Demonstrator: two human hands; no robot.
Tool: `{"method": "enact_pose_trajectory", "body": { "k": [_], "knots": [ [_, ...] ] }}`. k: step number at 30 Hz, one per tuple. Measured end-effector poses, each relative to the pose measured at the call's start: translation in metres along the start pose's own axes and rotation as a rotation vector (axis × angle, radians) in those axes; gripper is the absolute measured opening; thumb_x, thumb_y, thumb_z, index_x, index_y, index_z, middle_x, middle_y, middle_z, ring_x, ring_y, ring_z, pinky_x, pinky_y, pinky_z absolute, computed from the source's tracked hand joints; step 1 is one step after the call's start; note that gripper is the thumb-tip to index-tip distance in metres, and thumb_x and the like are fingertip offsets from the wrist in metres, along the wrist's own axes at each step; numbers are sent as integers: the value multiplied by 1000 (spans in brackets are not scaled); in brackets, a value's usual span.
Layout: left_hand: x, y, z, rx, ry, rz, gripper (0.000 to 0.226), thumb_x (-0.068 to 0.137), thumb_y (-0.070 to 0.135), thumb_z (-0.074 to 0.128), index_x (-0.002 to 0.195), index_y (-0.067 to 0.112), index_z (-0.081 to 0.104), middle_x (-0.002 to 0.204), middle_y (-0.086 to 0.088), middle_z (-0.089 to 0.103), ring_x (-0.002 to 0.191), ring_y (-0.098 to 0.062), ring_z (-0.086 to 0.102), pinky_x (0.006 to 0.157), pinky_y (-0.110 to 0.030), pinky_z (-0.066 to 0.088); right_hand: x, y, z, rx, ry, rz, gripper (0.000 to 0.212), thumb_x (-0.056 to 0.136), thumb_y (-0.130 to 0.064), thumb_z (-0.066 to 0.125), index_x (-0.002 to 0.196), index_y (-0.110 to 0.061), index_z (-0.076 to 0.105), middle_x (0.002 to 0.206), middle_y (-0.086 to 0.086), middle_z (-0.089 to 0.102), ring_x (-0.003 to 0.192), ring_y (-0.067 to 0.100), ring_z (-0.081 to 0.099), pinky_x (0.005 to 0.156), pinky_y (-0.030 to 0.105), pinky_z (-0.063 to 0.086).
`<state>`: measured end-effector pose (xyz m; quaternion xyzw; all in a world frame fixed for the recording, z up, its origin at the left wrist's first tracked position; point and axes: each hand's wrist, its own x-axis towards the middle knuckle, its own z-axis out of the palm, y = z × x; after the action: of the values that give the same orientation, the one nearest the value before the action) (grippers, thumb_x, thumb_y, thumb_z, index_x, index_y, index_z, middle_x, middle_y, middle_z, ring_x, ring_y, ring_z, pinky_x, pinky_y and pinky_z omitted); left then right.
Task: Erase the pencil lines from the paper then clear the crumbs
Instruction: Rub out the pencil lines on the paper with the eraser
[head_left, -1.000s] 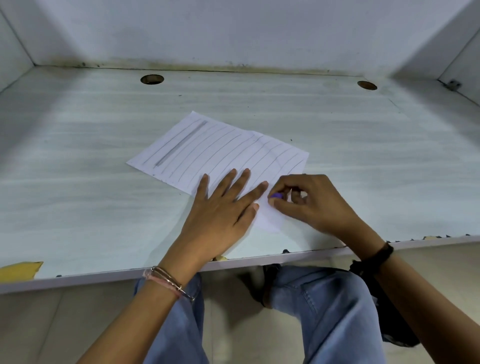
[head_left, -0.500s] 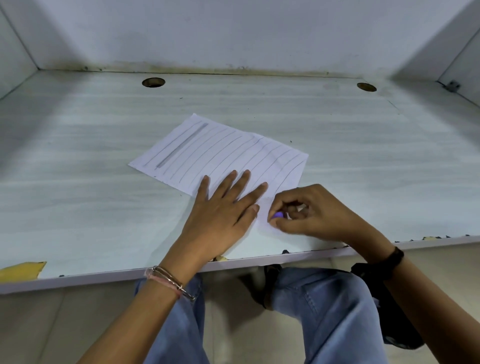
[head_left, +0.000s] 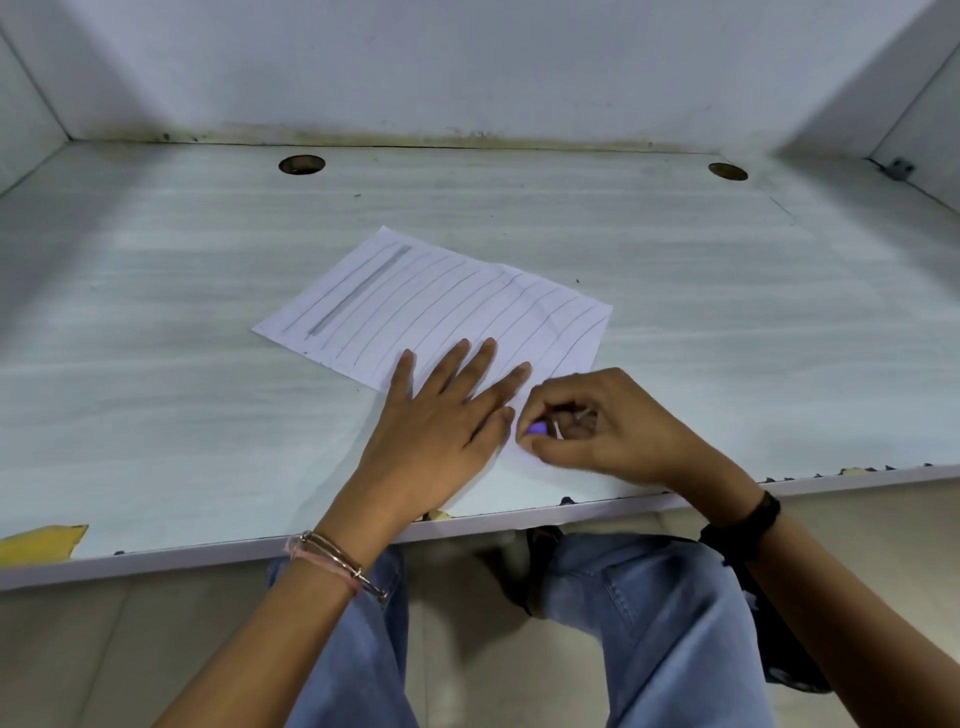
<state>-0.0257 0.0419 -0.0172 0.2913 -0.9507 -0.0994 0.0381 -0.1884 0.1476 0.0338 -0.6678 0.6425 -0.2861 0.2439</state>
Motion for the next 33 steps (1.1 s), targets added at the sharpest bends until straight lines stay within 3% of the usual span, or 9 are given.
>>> {"method": "enact_pose_trajectory", "body": {
  "k": [2, 6, 10, 14, 19, 23, 28, 33],
  "knots": [
    [0, 0, 0, -4, -1, -2, 61, 89, 55, -10, 149, 52, -11, 161, 16, -17, 148, -7, -19, 119, -53, -9, 0, 2, -5, 30, -36, 35, 11, 78, -5, 71, 75, -16, 70, 63, -9, 59, 54, 3, 45, 57, 11, 36],
    [0, 0, -2, 1, -10, -6, 51, 99, 50, 0, 149, 51, -10, 161, 16, -17, 148, -7, -20, 119, -53, -10, 6, 6, -5, -77, 147, -5, 9, 82, -10, 70, 79, -18, 68, 68, -6, 60, 58, 7, 45, 57, 18, 38],
    [1, 1, -1, 23, -13, -4, 51, 99, 51, -1, 150, 51, -10, 161, 16, -18, 148, -8, -19, 119, -53, -8, -2, 0, -4, 36, -47, 20, 11, 78, -3, 71, 76, -14, 70, 62, -8, 57, 53, 3, 44, 57, 12, 36],
    [1, -1, 0, 2, -17, -8, 52, 96, 52, -2, 147, 53, -12, 161, 16, -19, 147, -7, -20, 119, -52, -10, 5, 7, -6, -70, 138, 4, 11, 82, -11, 70, 80, -21, 68, 71, -4, 62, 60, 10, 48, 60, 22, 40],
    [1, 0, -1, 16, -15, -6, 52, 98, 52, -2, 150, 51, -10, 161, 16, -18, 148, -8, -19, 119, -53, -8, -3, 1, -5, 38, -70, 14, 10, 79, -5, 71, 78, -15, 71, 65, -6, 60, 55, 4, 45, 57, 13, 37],
    [1, -2, 0, 8, 0, -1, 53, 97, 52, -3, 149, 52, -11, 161, 16, -18, 147, -7, -19, 119, -52, -10, 5, 10, -7, -74, 151, 13, 10, 83, -13, 71, 82, -22, 69, 72, -4, 63, 61, 13, 49, 60, 26, 43],
    [1, 0, -1, -3, -14, -10, 50, 101, 51, 2, 150, 52, -9, 161, 16, -17, 148, -7, -19, 119, -52, -9, -7, 1, -6, 40, -93, 26, 11, 79, -6, 72, 78, -17, 71, 66, -8, 62, 54, 4, 45, 58, 12, 37],
    [0, -1, 0, -5, 1, -2, 59, 90, 55, -9, 149, 53, -10, 161, 17, -17, 148, -6, -19, 119, -52, -10, 0, 11, -8, -104, 175, 18, 8, 83, -12, 69, 81, -20, 69, 72, -4, 62, 60, 10, 46, 60, 21, 40]
  ]
}}
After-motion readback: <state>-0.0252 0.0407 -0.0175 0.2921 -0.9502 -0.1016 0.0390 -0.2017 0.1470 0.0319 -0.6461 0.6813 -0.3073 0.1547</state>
